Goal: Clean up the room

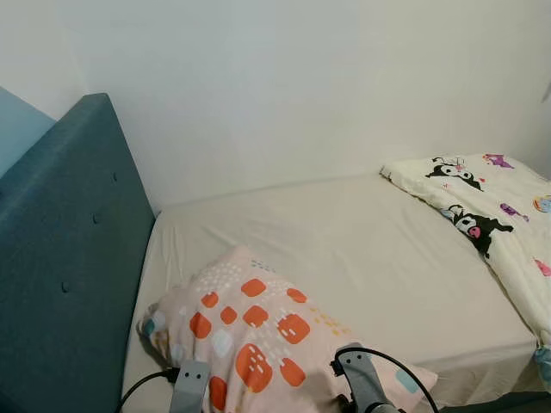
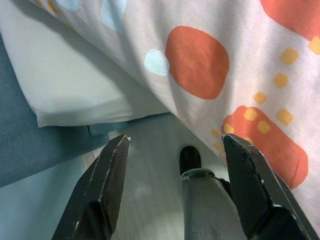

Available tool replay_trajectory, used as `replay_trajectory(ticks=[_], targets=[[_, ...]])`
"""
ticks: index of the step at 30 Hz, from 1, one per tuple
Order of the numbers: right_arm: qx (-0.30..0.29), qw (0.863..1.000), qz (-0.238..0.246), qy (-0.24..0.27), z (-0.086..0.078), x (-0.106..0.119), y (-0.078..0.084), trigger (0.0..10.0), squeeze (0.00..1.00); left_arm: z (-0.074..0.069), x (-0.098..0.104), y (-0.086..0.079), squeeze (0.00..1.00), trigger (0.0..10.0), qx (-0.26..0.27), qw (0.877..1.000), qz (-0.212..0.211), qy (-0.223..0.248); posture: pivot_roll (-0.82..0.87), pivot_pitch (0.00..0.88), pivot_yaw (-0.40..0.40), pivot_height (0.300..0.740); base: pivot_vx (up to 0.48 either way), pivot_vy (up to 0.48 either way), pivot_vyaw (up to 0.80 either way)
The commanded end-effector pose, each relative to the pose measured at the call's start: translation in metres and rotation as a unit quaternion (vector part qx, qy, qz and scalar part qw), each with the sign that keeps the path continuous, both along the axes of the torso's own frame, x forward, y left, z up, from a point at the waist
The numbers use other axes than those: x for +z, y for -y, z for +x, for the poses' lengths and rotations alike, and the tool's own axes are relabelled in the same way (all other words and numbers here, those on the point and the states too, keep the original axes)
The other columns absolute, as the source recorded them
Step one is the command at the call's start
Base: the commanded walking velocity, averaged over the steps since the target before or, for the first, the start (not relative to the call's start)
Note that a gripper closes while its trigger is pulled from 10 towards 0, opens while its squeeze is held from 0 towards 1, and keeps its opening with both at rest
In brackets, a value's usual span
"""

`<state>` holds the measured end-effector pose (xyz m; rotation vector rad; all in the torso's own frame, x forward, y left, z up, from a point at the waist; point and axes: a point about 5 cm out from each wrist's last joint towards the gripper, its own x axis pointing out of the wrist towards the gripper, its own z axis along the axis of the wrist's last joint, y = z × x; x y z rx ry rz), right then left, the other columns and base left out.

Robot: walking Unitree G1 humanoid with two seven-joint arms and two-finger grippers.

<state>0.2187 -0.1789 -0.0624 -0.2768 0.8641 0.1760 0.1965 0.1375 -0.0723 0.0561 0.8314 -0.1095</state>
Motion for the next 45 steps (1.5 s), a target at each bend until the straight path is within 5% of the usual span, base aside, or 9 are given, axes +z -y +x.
replay_trajectory(ticks=[1,45], targets=[[0.009,1.0,-0.003,0.0,0.001,0.0,-0.001,10.0,0.0,-0.003,-0.002,-0.003,0.0,10.0,0.004,1.0,0.005,-0.003,-0.12,0.0,0.0,0.74,0.0,0.0,0.0],[0.018,1.0,-0.008,0.011,0.013,0.008,0.003,10.0,0.0,0.006,0.003,-0.004,0.0,10.0,0.025,1.0,0.0,0.011,-0.13,0.0,-0.01,0.74,0.0,0.0,0.0]])
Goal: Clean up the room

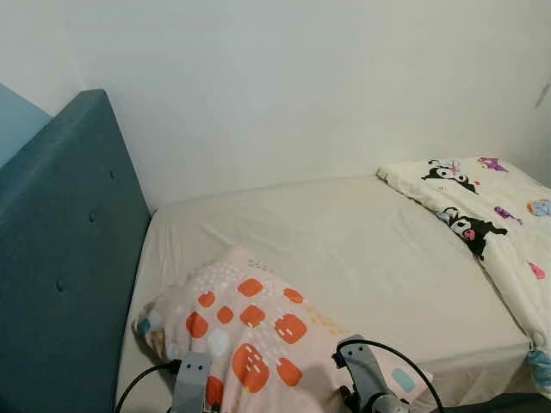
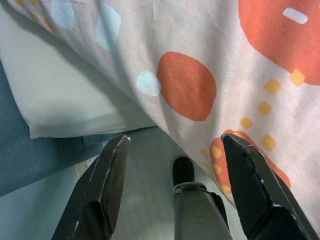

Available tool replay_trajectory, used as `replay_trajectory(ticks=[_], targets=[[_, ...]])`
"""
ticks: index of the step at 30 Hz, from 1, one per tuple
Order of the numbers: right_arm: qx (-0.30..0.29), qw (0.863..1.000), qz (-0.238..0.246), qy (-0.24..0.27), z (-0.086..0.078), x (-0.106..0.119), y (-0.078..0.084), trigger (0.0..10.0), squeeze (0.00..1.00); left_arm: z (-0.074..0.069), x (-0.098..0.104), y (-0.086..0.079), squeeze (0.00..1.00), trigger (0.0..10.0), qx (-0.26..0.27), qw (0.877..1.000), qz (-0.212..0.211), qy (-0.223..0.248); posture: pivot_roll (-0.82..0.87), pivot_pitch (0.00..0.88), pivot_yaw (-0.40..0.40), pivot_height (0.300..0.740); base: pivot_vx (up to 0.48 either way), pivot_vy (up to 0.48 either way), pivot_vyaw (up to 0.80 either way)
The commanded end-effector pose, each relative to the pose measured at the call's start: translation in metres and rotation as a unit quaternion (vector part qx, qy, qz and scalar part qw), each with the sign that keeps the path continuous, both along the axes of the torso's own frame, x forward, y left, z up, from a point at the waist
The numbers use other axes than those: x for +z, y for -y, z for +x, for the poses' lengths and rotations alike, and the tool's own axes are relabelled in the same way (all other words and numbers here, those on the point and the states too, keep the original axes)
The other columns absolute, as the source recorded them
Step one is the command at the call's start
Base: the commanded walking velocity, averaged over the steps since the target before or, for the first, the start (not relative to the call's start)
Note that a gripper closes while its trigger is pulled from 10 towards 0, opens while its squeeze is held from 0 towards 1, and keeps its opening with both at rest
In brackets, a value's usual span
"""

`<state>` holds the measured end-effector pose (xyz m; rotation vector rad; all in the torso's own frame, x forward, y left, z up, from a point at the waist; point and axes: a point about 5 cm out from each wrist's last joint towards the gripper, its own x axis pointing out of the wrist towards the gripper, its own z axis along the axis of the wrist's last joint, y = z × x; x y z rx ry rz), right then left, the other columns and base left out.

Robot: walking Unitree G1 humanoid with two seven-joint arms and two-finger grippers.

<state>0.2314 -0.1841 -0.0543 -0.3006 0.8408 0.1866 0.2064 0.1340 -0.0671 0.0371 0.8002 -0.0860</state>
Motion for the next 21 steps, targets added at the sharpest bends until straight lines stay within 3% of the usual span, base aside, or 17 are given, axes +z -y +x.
replay_trajectory(ticks=[1,21], targets=[[0.007,1.0,-0.001,0.0,0.0008,-0.0001,-0.0028,10.0,0.0,-0.0043,-0.0027,-0.0082,0.0,10.0,0.011,1.0,0.004,-0.005,-0.13,0.0,-0.01,0.74,0.0,0.0,0.0],[0.014,1.0,0.009,0.009,0.0024,0.0011,-0.0096,10.0,0.0,-0.0061,-0.0026,-0.009,0.0,10.0,0.021,1.0,0.0,-0.002,-0.11,0.0,-0.018,0.74,0.0,0.0,0.0]])
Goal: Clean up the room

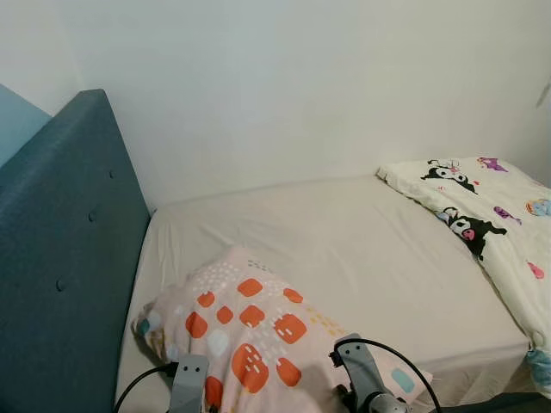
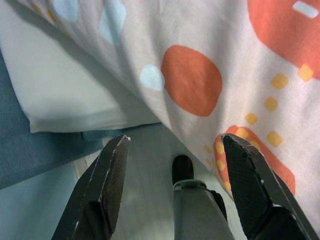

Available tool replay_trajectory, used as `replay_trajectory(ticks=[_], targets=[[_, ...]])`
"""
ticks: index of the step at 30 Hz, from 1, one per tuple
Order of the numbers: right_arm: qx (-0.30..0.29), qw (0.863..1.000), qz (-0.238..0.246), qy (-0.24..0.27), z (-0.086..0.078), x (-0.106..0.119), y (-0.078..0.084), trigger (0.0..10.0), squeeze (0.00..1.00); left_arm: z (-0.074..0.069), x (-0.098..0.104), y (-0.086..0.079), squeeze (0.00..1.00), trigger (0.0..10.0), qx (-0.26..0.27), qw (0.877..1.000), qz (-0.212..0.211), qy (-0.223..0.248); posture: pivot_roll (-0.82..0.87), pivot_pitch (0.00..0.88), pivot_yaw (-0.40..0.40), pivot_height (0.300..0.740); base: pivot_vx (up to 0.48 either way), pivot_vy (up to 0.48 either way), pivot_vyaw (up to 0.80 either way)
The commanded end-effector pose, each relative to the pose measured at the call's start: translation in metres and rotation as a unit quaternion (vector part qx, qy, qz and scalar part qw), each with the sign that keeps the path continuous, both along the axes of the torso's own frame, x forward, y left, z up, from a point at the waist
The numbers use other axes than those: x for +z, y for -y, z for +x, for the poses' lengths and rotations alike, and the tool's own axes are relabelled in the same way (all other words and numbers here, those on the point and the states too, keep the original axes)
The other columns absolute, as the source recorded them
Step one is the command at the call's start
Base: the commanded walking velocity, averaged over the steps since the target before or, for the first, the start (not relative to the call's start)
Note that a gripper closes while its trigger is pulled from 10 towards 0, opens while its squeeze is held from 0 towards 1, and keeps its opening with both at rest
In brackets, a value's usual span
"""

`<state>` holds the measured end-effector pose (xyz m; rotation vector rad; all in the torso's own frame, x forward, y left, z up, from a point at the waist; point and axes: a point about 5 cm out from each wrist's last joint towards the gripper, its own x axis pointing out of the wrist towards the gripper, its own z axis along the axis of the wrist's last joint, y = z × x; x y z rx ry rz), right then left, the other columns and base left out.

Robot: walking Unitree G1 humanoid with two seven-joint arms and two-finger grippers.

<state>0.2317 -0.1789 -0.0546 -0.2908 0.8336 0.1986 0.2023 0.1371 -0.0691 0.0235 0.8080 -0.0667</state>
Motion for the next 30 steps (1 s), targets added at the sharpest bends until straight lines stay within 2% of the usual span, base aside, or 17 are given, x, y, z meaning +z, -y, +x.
replay_trajectory(ticks=[1,10,21,30], targets=[[0.01,1.0,0.002,0.007,0.0025,0.0015,-0.0042,10.0,0.0,-0.0026,-0.001,-0.0061,0.0,10.0,0.011,1.0,0.003,0.001,-0.11,0.0,-0.018,0.74,0.0,0.0,0.0],[0.007,1.0,0.001,0.013,0.0069,0.0041,-0.0056,10.0,0.0,-0.0036,-0.0024,-0.0111,0.0,10.0,-0.003,1.0,0.014,-0.006,-0.12,0.0,-0.005,0.74,0.0,0.0,0.0],[0.009,1.0,-0.001,0.014,0.0093,0.0054,-0.005,10.0,0.0,-0.0034,-0.0018,-0.0075,0.0,10.0,-0.006,1.0,0.014,-0.003,-0.12,0.0,-0.026,0.74,0.0,0.0,0.0],[0.01,1.0,-0.004,0.006,0.0033,0.0022,-0.0012,10.0,0.0,-0.0057,-0.0023,-0.0076,0.0,10.0,-0.003,1.0,0.015,-0.001,-0.1,0.0,-0.026,0.74,0.0,0.0,0.0]])
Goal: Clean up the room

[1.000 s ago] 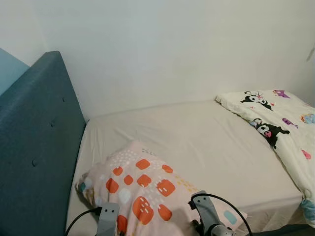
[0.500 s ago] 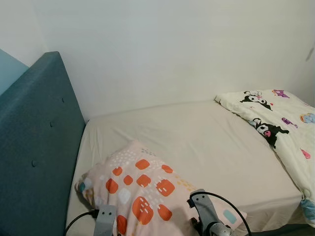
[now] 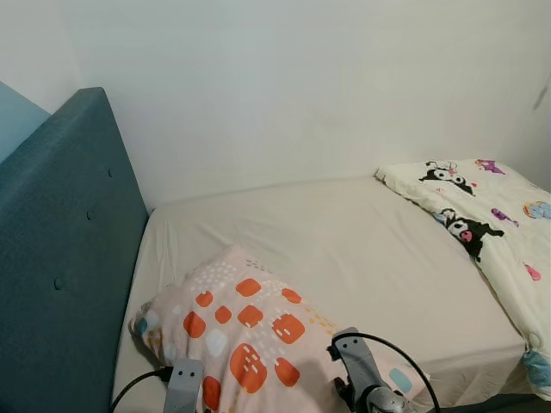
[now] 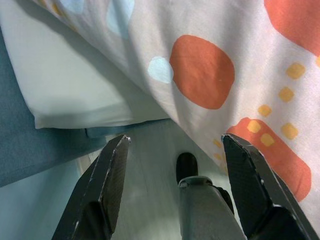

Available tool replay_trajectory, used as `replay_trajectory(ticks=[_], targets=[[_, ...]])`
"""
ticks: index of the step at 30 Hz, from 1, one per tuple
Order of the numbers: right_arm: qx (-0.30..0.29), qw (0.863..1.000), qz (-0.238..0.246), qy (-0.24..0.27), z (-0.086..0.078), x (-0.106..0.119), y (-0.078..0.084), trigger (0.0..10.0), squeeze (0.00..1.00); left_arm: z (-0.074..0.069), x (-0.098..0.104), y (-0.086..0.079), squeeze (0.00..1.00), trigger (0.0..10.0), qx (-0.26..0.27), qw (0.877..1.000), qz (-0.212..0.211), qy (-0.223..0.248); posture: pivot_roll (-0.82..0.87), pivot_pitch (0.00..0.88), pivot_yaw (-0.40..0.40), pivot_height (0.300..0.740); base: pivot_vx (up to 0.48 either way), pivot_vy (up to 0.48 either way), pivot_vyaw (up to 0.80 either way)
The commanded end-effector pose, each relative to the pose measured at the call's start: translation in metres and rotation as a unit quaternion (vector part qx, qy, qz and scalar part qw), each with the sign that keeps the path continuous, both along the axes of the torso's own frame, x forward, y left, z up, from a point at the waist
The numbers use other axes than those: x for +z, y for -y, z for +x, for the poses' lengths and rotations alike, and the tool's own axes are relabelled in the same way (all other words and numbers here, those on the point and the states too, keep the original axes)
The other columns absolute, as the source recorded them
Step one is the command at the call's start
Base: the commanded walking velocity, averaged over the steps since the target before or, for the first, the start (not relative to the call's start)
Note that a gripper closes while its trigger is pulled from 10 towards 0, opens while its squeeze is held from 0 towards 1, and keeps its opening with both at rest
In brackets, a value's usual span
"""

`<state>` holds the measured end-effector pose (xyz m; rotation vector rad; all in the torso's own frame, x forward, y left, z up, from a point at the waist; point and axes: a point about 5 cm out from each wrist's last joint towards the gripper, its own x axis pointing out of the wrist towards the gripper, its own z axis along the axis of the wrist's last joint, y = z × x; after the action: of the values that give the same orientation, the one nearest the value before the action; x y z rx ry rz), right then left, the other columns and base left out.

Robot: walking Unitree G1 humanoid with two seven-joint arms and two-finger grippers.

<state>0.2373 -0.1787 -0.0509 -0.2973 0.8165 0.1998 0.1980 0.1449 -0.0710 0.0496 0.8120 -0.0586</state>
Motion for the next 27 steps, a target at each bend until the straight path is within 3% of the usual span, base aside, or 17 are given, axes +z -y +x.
replay_trajectory(ticks=[1,13,27], targets=[[0.004,1.0,-0.002,-0.003,-0.0028,-0.0019,-0.0007,10.0,0.0,-0.0016,-0.0002,-0.0012,0.0,10.0,-0.001,1.0,0.002,0.001,-0.09,0.0,-0.027,0.74,0.0,0.0,0.0],[0.0,1.0,0.004,0.009,0.0032,0.0016,-0.0066,10.0,0.0,-0.0049,-0.0008,-0.008,0.0,10.0,0.009,1.0,0.004,0.0,-0.09,0.0,-0.016,0.74,0.0,0.0,0.0],[0.008,1.0,0.001,0.001,-0.0011,-0.0014,-0.0069,10.0,0.0,-0.0051,-0.0003,-0.0065,0.0,10.0,0.014,1.0,-0.001,0.002,-0.1,0.0,-0.016,0.74,0.0,0.0,0.0]])
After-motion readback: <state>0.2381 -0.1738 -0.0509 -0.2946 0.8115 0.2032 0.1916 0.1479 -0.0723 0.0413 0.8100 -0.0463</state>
